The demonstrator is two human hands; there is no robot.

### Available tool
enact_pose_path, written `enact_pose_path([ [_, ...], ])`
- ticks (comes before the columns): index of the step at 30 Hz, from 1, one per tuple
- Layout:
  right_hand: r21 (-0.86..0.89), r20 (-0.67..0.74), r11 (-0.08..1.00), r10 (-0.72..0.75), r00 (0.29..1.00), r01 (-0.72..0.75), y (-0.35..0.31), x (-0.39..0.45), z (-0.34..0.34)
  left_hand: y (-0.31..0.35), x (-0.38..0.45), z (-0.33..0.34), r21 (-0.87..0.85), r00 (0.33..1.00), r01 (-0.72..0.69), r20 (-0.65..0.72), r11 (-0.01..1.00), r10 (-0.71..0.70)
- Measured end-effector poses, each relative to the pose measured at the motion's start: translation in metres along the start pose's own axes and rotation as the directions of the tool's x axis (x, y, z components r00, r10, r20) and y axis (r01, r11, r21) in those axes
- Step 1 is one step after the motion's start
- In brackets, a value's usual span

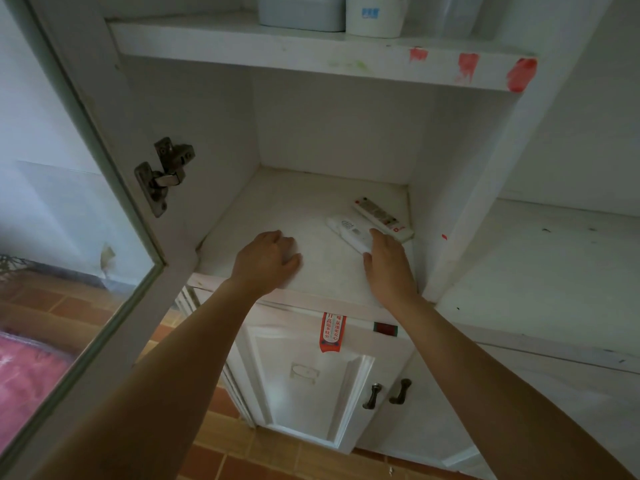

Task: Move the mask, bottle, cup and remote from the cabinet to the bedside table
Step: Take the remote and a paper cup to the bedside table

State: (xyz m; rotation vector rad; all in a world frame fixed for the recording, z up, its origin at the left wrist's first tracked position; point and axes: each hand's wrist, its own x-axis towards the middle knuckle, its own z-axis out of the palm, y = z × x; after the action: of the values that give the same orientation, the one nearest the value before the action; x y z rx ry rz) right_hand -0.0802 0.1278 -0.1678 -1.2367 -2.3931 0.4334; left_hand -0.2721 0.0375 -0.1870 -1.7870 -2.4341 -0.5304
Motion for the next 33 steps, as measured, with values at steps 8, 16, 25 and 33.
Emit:
enact_pose_path([
  [8,-0.059,0.056,0.998,-0.026,0.998,0.029,0.000,-0.011,-0.013,0.001,0.000,-0.001,0.007,1.000,0.003,0.021,1.000,-0.003],
  [16,-0.129,0.109,0.991,-0.004,0.994,0.018,-0.002,-0.015,-0.020,0.004,0.000,-0.003,0.046,0.999,0.003,0.052,0.999,-0.006],
  [25,-0.200,0.107,0.979,-0.018,0.994,0.039,-0.005,-0.017,-0.011,0.008,-0.002,-0.003,0.096,0.999,0.003,0.052,0.995,-0.008],
  [33,-0.192,0.091,0.981,0.000,0.996,0.018,-0.007,-0.019,-0.012,0.007,0.000,-0.002,0.173,0.999,-0.018,0.050,0.985,0.009],
])
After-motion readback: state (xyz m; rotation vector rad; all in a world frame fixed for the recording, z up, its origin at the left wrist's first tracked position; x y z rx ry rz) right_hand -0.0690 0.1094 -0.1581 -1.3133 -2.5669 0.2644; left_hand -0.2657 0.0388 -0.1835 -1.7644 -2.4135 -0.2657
